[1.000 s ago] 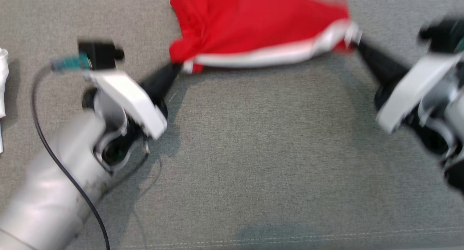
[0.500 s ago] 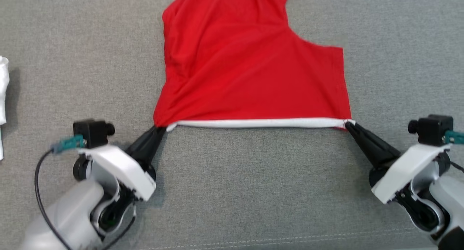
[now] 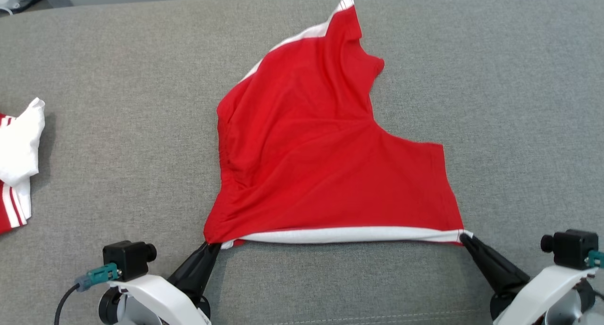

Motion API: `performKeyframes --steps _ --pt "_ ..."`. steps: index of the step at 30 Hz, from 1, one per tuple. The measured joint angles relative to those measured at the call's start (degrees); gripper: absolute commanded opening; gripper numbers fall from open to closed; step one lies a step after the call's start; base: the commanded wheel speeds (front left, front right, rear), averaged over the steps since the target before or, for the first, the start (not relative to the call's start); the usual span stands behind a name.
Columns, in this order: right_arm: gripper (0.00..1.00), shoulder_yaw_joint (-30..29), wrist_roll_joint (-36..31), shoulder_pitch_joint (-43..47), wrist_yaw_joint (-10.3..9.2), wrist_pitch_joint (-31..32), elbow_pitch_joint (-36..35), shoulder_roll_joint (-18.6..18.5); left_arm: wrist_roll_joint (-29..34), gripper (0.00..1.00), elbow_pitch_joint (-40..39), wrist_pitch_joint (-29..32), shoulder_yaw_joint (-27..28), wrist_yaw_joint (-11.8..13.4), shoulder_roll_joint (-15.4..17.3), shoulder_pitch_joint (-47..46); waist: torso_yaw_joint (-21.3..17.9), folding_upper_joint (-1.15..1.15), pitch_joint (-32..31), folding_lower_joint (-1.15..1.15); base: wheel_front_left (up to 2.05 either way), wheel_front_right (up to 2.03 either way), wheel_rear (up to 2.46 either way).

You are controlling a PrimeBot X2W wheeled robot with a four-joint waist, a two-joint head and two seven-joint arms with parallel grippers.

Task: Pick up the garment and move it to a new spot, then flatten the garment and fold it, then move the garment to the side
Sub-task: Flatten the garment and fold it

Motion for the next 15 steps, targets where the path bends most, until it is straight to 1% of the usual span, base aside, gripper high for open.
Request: performKeyframes --steps 3,7,10,15 --pt "0.0 -3.23 -2.82 3.6 0.0 2.21 -1.09 2.38 -0.01 0.0 -0.27 0.0 -0.36 1.12 0.01 1.16 0.15 0.0 -0.9 0.0 0.0 0.0 0.0" --pt "0.0 -6.38 -7.72 5.62 0.0 5.5 -2.42 5.22 -0.53 0.0 0.3 0.23 -0.43 1.22 -0.04 1.27 -0.06 0.0 -1.78 0.0 0.0 0.0 0.0" --pt "0.0 -7.88 -9.73 6.39 0.0 7.93 -3.52 7.15 -0.93 0.0 1.32 0.96 -0.65 1.21 -0.12 1.26 -0.18 0.0 -2.62 0.0 0.0 0.0 0.0" --pt "0.0 -10.07 -12.03 8.05 0.0 10.63 -4.99 9.01 -1.02 0.0 2.44 1.35 -0.79 1.05 -0.59 1.26 -0.15 0.0 -3.65 0.0 0.0 0.0 0.0"
